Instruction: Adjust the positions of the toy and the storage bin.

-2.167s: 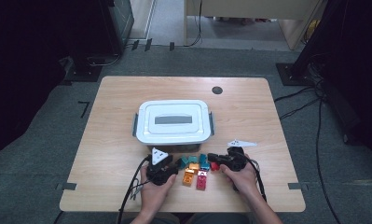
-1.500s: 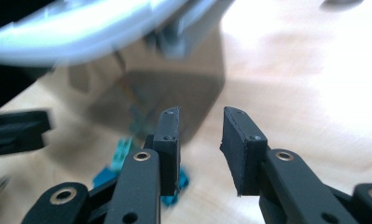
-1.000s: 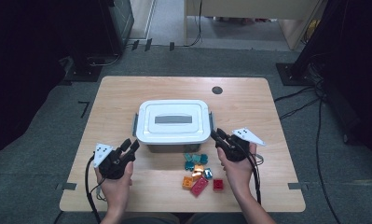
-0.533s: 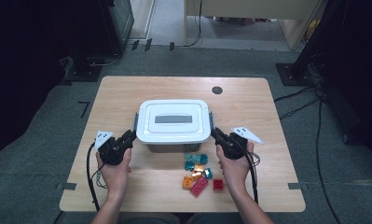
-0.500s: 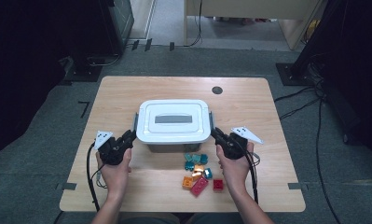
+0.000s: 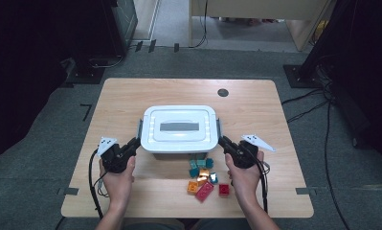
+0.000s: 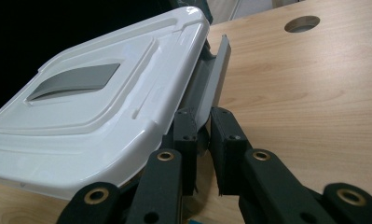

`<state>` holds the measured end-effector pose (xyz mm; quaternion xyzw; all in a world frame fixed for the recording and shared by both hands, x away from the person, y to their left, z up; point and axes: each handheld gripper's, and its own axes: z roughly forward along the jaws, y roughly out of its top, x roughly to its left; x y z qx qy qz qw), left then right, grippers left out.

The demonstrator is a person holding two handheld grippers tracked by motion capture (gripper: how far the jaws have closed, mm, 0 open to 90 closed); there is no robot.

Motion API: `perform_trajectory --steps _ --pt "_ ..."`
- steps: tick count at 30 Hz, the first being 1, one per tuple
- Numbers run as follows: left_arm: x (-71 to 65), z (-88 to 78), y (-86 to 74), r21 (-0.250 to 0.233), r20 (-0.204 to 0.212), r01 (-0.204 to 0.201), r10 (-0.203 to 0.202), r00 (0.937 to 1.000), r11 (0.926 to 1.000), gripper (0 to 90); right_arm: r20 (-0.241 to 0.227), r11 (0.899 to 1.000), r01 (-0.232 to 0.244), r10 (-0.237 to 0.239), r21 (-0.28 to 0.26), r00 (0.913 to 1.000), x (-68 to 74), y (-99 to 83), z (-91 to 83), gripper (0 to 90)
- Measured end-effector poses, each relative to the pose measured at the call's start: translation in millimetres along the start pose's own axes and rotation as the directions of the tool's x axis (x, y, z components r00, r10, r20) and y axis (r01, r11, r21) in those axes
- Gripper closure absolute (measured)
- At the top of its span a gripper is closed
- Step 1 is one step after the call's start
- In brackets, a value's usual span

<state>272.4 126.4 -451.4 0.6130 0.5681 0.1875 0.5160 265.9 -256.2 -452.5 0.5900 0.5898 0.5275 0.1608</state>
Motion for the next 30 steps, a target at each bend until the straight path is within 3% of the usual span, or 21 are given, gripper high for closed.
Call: perform_trajectory --steps 6,8,10,11,14,17,18,19,21,23,26,30 --pt "-3.9 -6.6 -4.1 0.008 0.013 0.001 -0.001 0.9999 1.0000 82.4 0.009 1.000 0.013 -0.013 -0.005 0.9999 0.4 -4.7 -8.8 82.3" --pt "-1.6 -7.3 -3.2 0.004 0.024 0.006 -0.006 0.9997 1.0000 80.3 0.007 0.999 0.037 -0.037 -0.002 0.9993 0.5 -5.0 -10.6 80.5" --pt "-0.5 -8.3 -2.7 -0.001 0.024 0.002 -0.002 0.9997 1.0000 73.4 0.001 0.998 0.063 -0.063 -0.008 0.9980 -0.1 -4.7 -11.4 78.0" --pt "2.3 -11.5 -1.2 -0.014 0.020 -0.017 0.017 0.9997 0.9998 67.6 0.021 0.987 0.158 -0.157 -0.030 0.9874 -1.7 -3.0 -15.2 68.6" --pt "10.3 -15.0 0.4 -0.012 0.020 -0.022 0.022 0.9995 0.9997 53.1 0.023 0.977 0.212 -0.211 -0.022 0.9771 -8.0 2.3 -17.9 52.2" --pt "17.0 -16.8 1.1 -0.008 0.018 -0.012 0.012 0.9998 0.9999 43.5 -0.001 0.972 0.234 -0.234 -0.020 0.9723 -12.2 8.2 -19.9 50.2" --pt "20.1 -17.9 1.8 -0.006 0.017 -0.005 0.005 0.9998 1.0000 40.0 -0.050 0.960 0.281 -0.281 -0.007 0.9583 -15.1 16.8 -23.5 52.0" --pt "23.4 -19.2 2.8 -0.004 0.015 -0.001 0.001 0.9999 1.0000 38.1 -0.062 0.953 0.304 -0.304 -0.009 0.9507 -15.1 19.5 -24.9 52.8" --pt "25.5 -20.3 3.7 -0.002 0.016 -0.001 0.001 0.9999 1.0000 34.8 -0.094 0.932 0.360 -0.361 -0.028 0.9276 -14.2 26.8 -29.3 55.5" --pt "26.1 -19.8 4.4 0.014 0.004 -0.014 0.013 0.9999 0.9998 28.3 -0.149 0.908 0.415 -0.419 -0.058 0.8959 -13.3 33.7 -34.2 55.8" --pt "25.9 -17.0 3.9 0.049 -0.008 -0.031 0.032 0.9995 0.9983 19.7 -0.208 0.890 0.452 -0.454 -0.061 0.8665 -9.1 43.4 -34.9 54.5" --pt "25.0 -16.4 1.7 0.068 -0.015 -0.050 0.051 0.9986 0.9965 17.5 -0.230 0.878 0.476 -0.475 -0.055 0.8493 0.4 49.7 -29.5 57.3"
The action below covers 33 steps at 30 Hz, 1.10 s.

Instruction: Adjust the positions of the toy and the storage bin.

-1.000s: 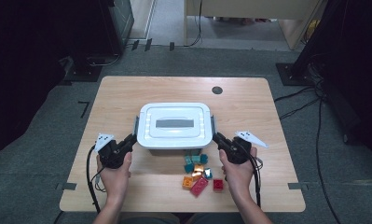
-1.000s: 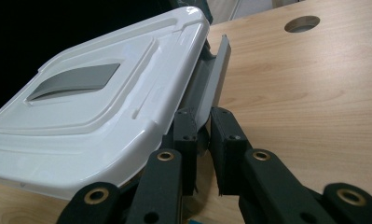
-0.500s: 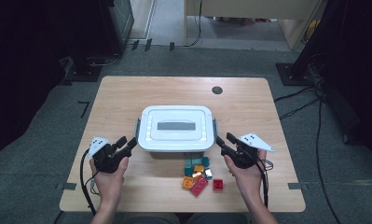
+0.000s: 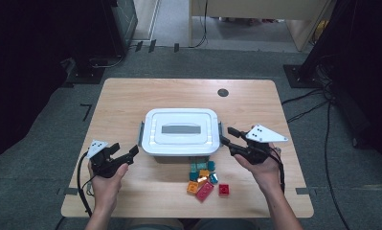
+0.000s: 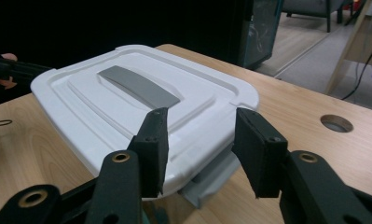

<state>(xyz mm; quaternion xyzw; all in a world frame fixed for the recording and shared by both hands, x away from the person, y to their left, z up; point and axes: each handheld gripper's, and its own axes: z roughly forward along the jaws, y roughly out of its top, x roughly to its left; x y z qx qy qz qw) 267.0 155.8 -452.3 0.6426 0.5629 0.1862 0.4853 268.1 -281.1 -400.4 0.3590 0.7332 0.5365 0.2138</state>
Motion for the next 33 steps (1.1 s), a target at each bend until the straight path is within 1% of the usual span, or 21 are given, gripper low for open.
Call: perform_trajectory --steps 3,5,6,8,9,10,13,15,17,18,19,20,21,23,24,25,26,27,29,30,33 --pt "-0.2 -1.1 -0.1 -0.001 -0.007 -0.006 0.006 1.0000 1.0000 17.5 -0.014 1.000 0.011 -0.011 -0.005 0.9998 2.5 5.5 6.5 58.0" --pt "1.4 -3.8 0.3 0.000 -0.016 -0.009 0.009 0.9998 1.0000 17.5 0.030 1.000 0.020 -0.021 0.015 0.9993 3.5 10.2 17.4 55.8" --pt "1.8 -4.5 0.3 0.000 -0.019 -0.008 0.008 0.9998 1.0000 17.5 0.028 0.999 0.001 -0.002 0.032 0.9996 3.1 11.4 21.1 54.6" --pt "3.2 -5.7 0.3 0.006 -0.021 -0.010 0.011 0.9997 0.9999 17.5 -0.011 0.997 -0.015 0.016 0.073 0.9998 3.1 14.8 26.7 50.5" --pt "3.2 -5.7 0.3 0.006 -0.021 -0.010 0.011 0.9997 0.9999 17.5 -0.011 0.997 -0.015 0.016 0.073 0.9998 3.1 14.8 26.7 50.5" --pt "4.7 -6.4 0.2 0.013 -0.021 -0.014 0.014 0.9997 0.9998 17.4 -0.046 0.993 0.012 -0.006 0.115 0.9989 5.3 18.7 31.3 42.9" --pt "8.0 -6.6 -1.1 0.041 -0.022 -0.027 0.027 0.9994 0.9988 14.2 -0.097 0.988 0.066 -0.053 0.143 0.9939 9.0 25.9 36.8 35.5" --pt "10.1 -6.6 -2.8 0.064 -0.007 -0.035 0.036 0.9993 0.9973 12.6 -0.125 0.983 0.096 -0.077 0.154 0.9892 10.9 32.0 40.7 33.2" --pt "10.8 -6.5 -4.9 0.080 -0.013 -0.050 0.051 0.9986 0.9956 11.5 -0.162 0.978 0.124 -0.096 0.169 0.9821 12.9 38.0 45.6 29.3" --pt "10.8 -6.5 -4.9 0.080 -0.013 -0.050 0.051 0.9986 0.9956 11.5 -0.162 0.978 0.124 -0.096 0.169 0.9821 12.9 38.0 45.6 29.3" --pt "11.4 -6.7 -5.8 0.086 -0.011 -0.058 0.059 0.9982 0.9946 11.5 -0.177 0.975 0.137 -0.105 0.177 0.9785 14.0 40.5 48.5 28.3" --pt "12.0 -7.0 -6.7 0.091 -0.009 -0.068 0.069 0.9976 0.9935 11.5 -0.195 0.968 0.175 -0.140 0.177 0.9708 17.3 44.3 53.6 28.8" --pt "12.0 -7.0 -6.7 0.091 -0.009 -0.068 0.069 0.9976 0.9935 11.5 -0.195 0.968 0.175 -0.140 0.177 0.9708 17.3 44.3 53.6 28.8" --pt "11.9 -7.0 -7.1 0.095 0.000 -0.070 0.071 0.9975 0.9930 11.6 -0.209 0.962 0.215 -0.178 0.168 0.9616 19.9 48.2 61.5 34.0" --pt "11.9 -7.0 -7.1 0.095 0.000 -0.070 0.071 0.9975 0.9930 11.6 -0.209 0.962 0.215 -0.178 0.168 0.9616 19.9 48.2 61.5 34.0" --pt "10.7 -6.8 -7.6 0.096 0.007 -0.076 0.076 0.9971 0.9924 11.7 -0.213 0.956 0.237 -0.198 0.173 0.9568 20.4 50.7 66.3 37.7" --pt "10.7 -6.8 -7.6 0.096 0.007 -0.076 0.076 0.9971 0.9924 11.7 -0.222 0.954 0.244 -0.204 0.173 0.9535 19.9 52.1 68.4 39.2" --pt "8.9 -6.4 -8.2 0.106 0.022 -0.085 0.084 0.9963 0.9907 11.8 -0.231 0.954 0.243 -0.200 0.175 0.9522 19.0 53.4 70.5 39.8" --pt "7.9 -6.1 -8.5 0.110 0.027 -0.091 0.089 0.9957 0.9897 12.0 -0.240 0.954 0.242 -0.197 0.175 0.9505 17.9 54.4 72.7 41.6" --pt "6.3 -5.5 -8.9 0.113 0.034 -0.094 0.090 0.9953 0.9892 12.3 -0.260 0.952 0.244 -0.193 0.183 0.9461 16.7 55.6 77.1 43.4" --pt "6.1 -5.1 -8.8 0.115 0.038 -0.092 0.088 0.9954 0.9892 13.0 -0.257 0.945 0.262 -0.208 0.197 0.9438 17.0 56.9 82.6 43.3"
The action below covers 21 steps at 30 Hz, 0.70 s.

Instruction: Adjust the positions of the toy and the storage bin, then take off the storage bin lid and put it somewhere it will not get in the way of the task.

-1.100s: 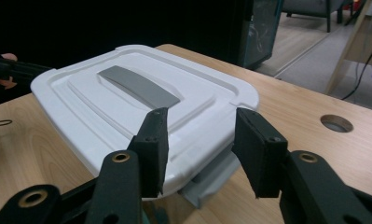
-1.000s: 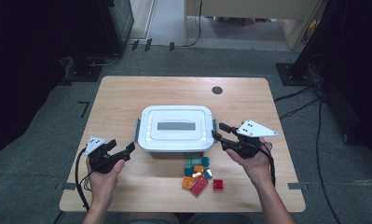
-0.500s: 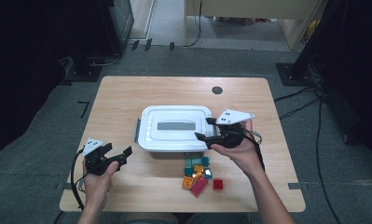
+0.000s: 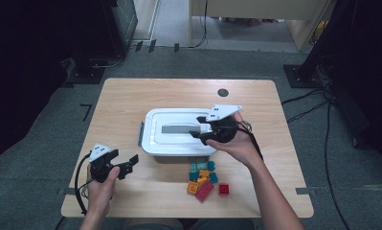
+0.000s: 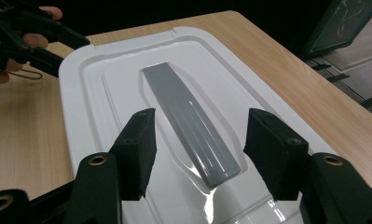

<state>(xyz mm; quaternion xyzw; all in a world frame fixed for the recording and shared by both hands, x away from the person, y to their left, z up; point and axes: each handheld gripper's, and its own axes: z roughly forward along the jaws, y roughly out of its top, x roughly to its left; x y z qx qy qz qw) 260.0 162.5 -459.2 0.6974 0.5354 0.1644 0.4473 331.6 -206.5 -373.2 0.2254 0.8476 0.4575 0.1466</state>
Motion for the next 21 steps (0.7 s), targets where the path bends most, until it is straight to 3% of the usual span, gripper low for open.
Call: perform_trajectory --steps 9,15,20,21 --pt "-2.1 -0.6 1.3 -0.002 0.030 0.003 -0.003 0.9996 1.0000 13.2 -0.038 0.999 0.043 -0.043 0.004 0.9984 -2.2 6.6 8.0 47.7" --pt "-4.8 -1.7 2.5 -0.008 0.059 0.003 -0.003 0.9983 1.0000 13.5 -0.072 0.996 0.081 -0.078 0.046 0.9944 -4.9 11.0 17.6 50.7" --pt "-5.8 -0.8 4.0 -0.010 0.081 0.005 -0.005 0.9967 0.9999 13.8 -0.101 0.996 0.070 -0.065 0.051 0.9928 -8.0 11.9 22.1 55.0" --pt "-6.3 -0.3 4.2 -0.008 0.085 0.001 -0.001 0.9964 1.0000 13.9 -0.126 0.994 0.079 -0.069 0.077 0.9896 -10.4 12.7 26.1 58.0"
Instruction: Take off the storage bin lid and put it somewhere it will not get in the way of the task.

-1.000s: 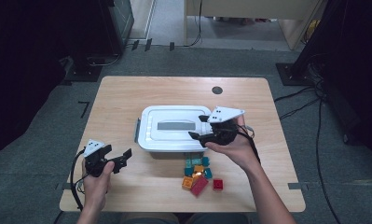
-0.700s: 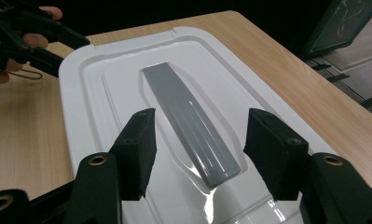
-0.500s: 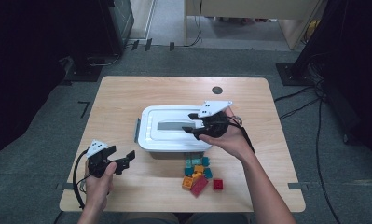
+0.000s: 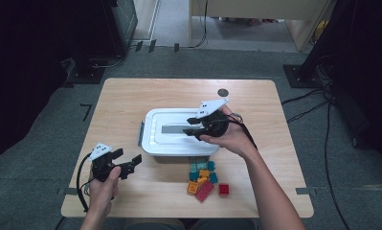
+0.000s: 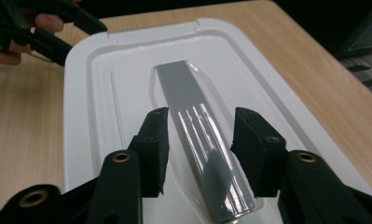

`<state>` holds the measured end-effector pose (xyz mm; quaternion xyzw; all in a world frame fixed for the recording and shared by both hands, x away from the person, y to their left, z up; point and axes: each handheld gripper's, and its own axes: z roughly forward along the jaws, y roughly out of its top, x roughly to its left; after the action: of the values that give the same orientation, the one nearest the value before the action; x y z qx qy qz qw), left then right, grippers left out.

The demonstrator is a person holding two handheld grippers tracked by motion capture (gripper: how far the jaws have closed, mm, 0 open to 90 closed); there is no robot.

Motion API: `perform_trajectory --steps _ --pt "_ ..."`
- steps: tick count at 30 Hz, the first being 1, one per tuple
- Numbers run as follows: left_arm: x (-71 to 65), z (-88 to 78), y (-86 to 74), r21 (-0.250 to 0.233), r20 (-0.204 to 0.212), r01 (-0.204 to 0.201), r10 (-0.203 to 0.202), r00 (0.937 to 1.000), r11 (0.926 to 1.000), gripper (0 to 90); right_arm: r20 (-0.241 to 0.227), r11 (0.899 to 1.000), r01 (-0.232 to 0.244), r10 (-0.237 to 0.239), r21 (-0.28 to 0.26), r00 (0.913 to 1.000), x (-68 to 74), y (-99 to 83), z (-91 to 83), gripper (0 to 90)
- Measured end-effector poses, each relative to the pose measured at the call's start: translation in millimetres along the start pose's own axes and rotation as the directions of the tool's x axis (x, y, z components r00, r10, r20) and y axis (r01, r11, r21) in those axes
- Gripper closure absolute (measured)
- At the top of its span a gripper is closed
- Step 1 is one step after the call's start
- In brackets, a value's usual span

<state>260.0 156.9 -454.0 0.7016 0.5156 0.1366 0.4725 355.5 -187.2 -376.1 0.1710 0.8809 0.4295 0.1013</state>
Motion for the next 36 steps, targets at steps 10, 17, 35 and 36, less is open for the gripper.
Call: perform_trajectory --steps 10,17,35,36 --pt "-1.6 6.2 1.4 0.006 0.049 0.000 0.000 0.9988 1.0000 14.3 -0.074 0.999 0.030 -0.027 0.034 0.9969 -6.0 9.7 17.6 62.7" --pt "-3.0 6.7 0.5 0.003 0.064 0.004 -0.004 0.9980 1.0000 14.3 -0.124 0.999 0.039 -0.035 0.032 0.9916 -17.2 9.1 31.9 63.1" --pt "-4.7 5.2 1.5 -0.001 0.087 0.003 -0.003 0.9962 1.0000 14.4 -0.172 0.995 0.093 -0.088 0.021 0.9811 -25.0 12.9 32.4 67.9" --pt "-4.6 5.2 1.5 -0.003 0.089 0.005 -0.005 0.9961 1.0000 14.3 -0.180 0.994 0.103 -0.097 0.022 0.9788 -24.7 14.5 30.4 67.9"
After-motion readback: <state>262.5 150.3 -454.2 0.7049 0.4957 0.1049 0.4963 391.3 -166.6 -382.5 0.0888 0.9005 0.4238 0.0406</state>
